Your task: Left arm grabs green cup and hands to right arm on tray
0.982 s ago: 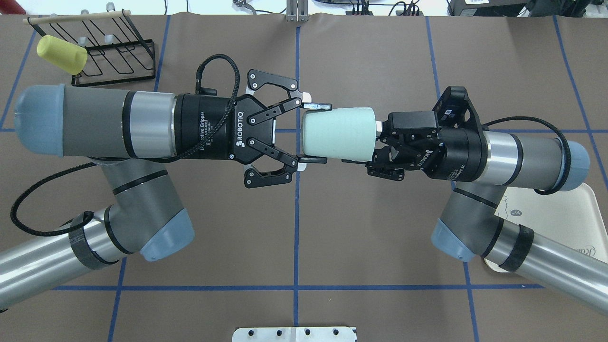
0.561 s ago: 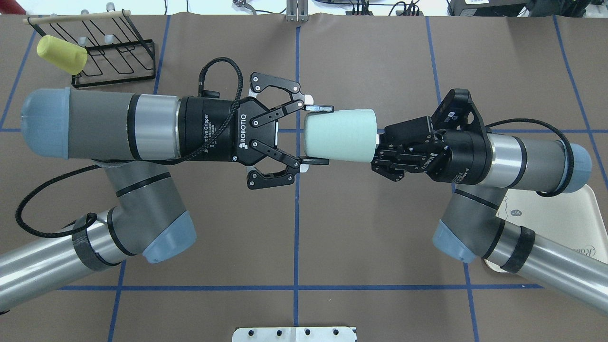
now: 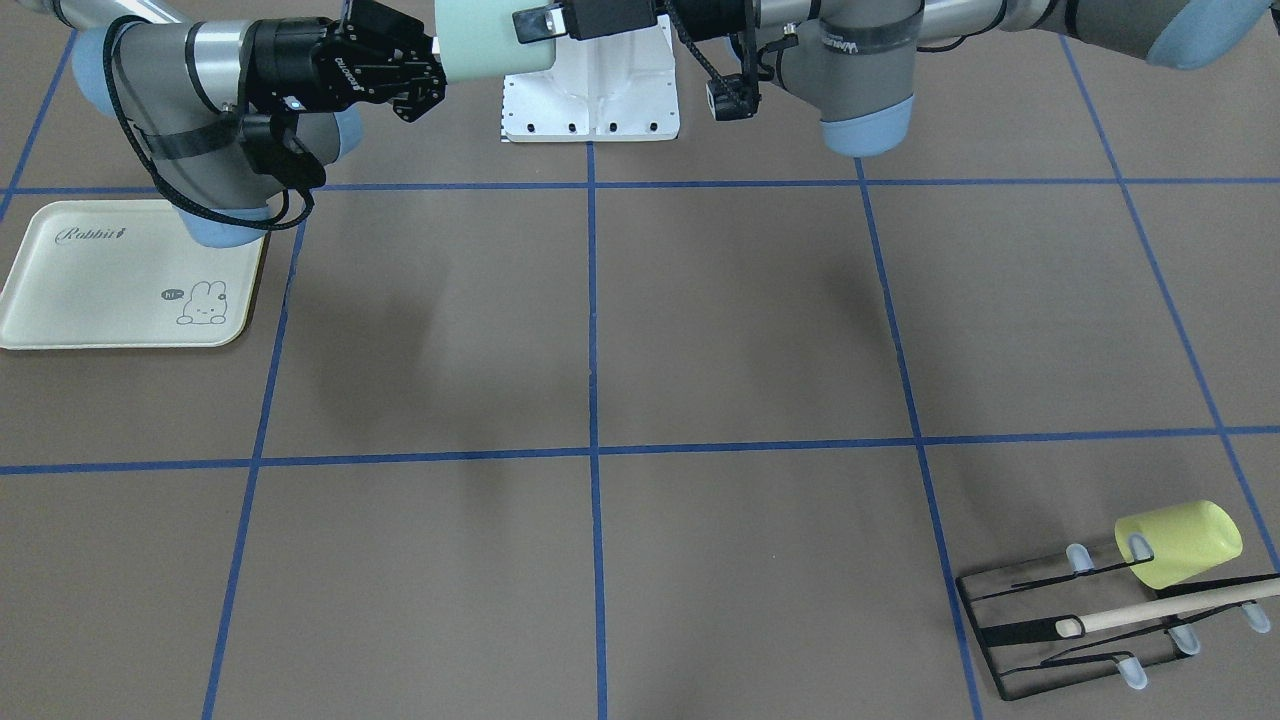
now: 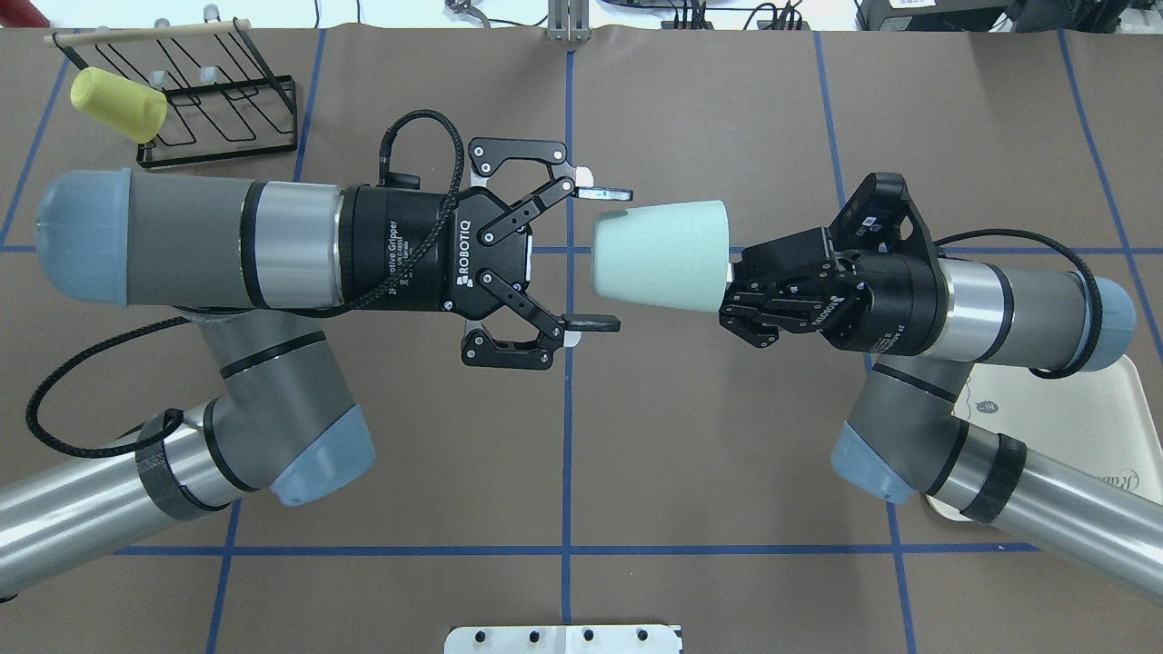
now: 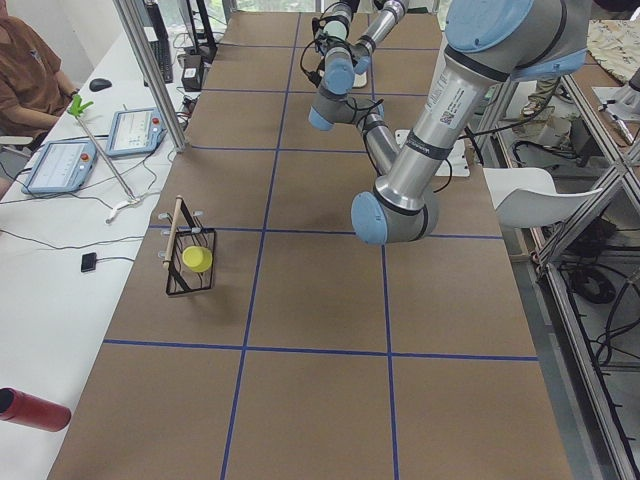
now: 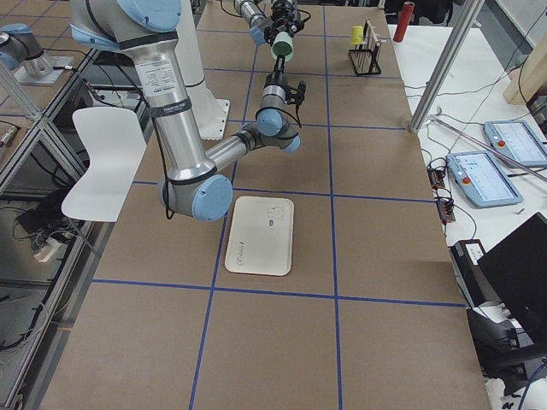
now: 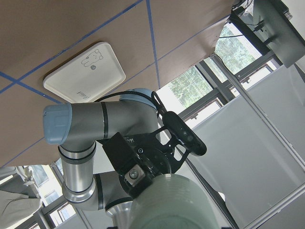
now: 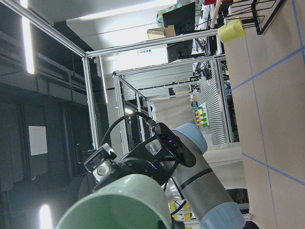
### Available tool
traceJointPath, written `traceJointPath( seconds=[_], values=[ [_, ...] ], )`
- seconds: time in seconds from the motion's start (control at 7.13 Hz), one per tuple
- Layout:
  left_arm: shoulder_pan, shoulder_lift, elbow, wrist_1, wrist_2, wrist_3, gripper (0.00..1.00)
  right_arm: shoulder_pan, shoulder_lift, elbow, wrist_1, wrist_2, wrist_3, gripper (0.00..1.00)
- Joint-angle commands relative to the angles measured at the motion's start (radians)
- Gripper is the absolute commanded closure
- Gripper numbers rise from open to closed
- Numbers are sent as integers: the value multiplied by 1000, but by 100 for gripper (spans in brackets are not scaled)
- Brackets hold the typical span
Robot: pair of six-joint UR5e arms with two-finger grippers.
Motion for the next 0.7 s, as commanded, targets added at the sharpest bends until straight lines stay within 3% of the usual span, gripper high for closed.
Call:
traceJointPath(
  seconds=[0.0,0.56],
  values=[
    [-13,7,-15,3,-7,0,0,7,-30,10,2,0,3,100],
    [-47,29,-3,43,-4,81,0,72,-162,-25,16,60,-3,100]
  ],
)
